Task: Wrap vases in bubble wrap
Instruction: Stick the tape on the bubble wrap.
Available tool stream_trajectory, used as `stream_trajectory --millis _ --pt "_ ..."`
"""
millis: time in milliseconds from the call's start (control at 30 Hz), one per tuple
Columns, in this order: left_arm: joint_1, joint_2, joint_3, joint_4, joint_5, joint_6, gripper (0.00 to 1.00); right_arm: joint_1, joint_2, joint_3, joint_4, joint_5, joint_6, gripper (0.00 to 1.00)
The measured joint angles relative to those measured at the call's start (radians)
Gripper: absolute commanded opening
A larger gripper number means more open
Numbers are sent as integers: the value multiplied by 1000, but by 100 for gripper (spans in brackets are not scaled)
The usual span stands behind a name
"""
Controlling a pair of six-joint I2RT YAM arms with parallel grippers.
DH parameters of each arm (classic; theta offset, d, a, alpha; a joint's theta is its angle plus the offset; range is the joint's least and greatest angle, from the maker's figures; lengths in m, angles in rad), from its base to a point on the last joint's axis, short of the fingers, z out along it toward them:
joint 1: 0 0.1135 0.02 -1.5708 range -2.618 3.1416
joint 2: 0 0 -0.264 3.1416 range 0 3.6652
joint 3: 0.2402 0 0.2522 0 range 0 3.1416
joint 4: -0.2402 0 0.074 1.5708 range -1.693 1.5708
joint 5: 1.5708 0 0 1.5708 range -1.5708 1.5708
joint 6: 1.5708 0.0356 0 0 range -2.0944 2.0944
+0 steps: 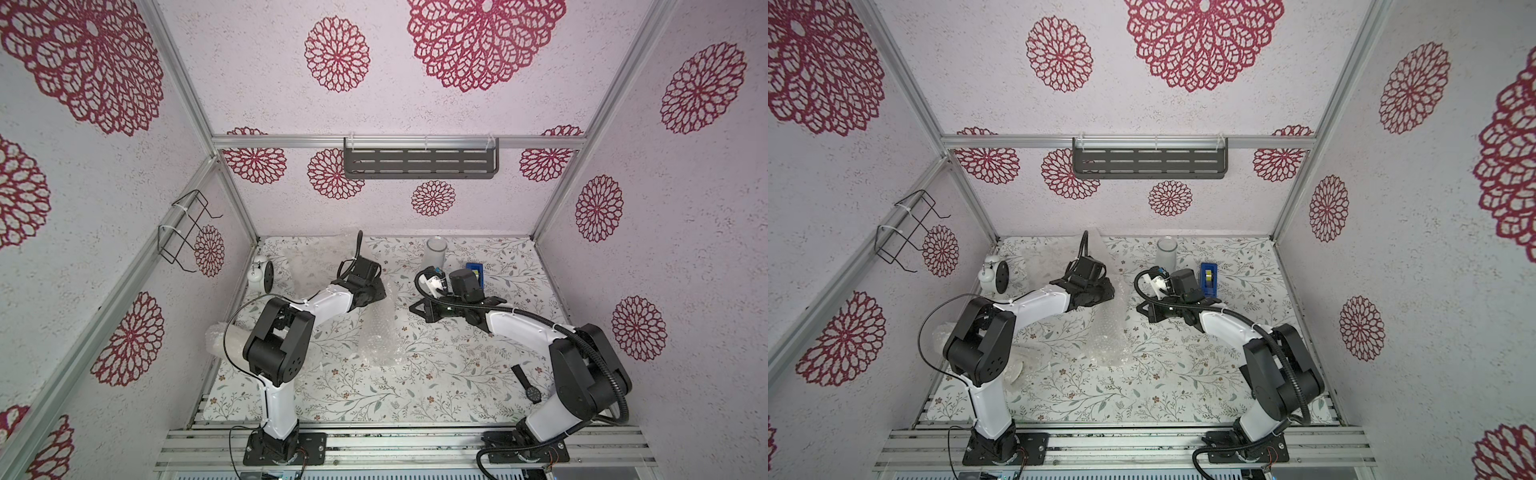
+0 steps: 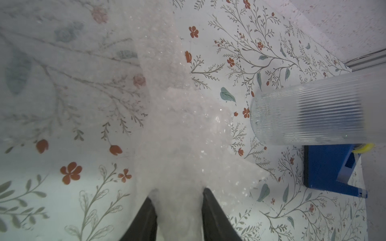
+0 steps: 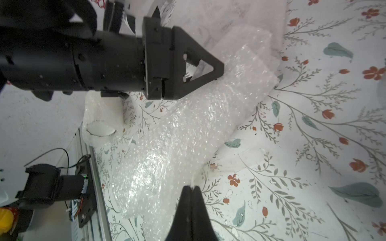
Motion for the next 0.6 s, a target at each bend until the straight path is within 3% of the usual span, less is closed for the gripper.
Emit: stream_trajectory --millis 300,600 --pt "-24 36 40 3 22 57 35 62 19 98 -268 -16 -272 0" --pt "-45 55 60 14 47 90 36 104 18 119 -322 -51 -342 0"
